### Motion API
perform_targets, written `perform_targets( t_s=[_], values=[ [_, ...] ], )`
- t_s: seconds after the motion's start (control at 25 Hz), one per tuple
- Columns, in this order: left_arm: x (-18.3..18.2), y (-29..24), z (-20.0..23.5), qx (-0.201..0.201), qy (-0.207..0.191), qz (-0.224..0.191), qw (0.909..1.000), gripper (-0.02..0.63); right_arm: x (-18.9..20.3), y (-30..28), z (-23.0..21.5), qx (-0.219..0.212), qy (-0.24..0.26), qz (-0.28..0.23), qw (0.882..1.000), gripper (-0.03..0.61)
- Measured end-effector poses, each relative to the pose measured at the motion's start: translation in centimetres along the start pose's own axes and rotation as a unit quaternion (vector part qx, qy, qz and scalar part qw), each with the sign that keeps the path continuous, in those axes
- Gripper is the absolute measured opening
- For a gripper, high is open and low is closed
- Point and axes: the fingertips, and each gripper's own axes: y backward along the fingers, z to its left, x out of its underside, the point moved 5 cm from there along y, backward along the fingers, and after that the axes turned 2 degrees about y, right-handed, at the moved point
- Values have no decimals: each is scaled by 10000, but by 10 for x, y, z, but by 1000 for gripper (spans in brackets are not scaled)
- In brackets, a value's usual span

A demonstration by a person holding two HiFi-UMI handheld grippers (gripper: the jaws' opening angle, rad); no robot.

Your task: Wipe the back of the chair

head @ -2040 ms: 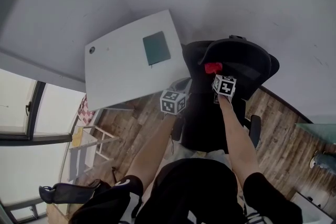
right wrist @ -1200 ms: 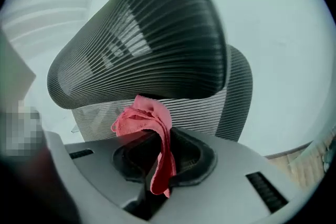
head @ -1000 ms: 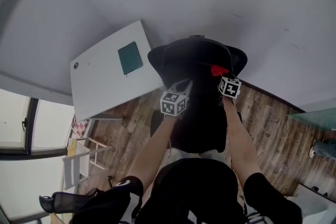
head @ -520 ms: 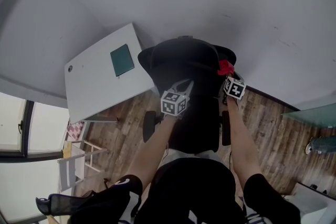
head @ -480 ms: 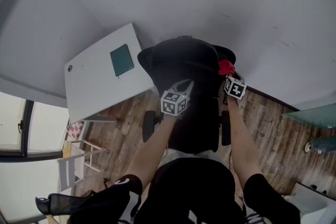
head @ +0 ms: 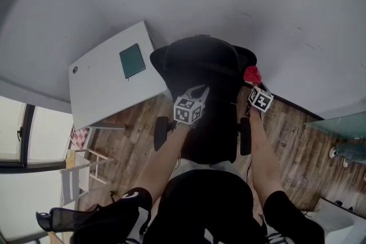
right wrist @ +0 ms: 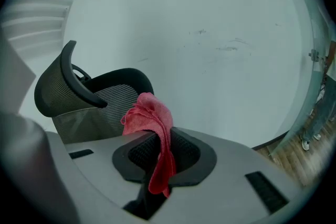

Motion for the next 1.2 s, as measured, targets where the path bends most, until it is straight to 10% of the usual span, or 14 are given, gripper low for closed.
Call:
perform_targets(
  t_s=[0.52,1.2],
  values=[
    [19,76,81,-639,52,158,9978,25,59,-9,146,-1057,396,510,9923,67],
    [25,182,190,-1198,209,33,9926,25,95,-25,383,-2605,1665,894,9468,69]
  ],
)
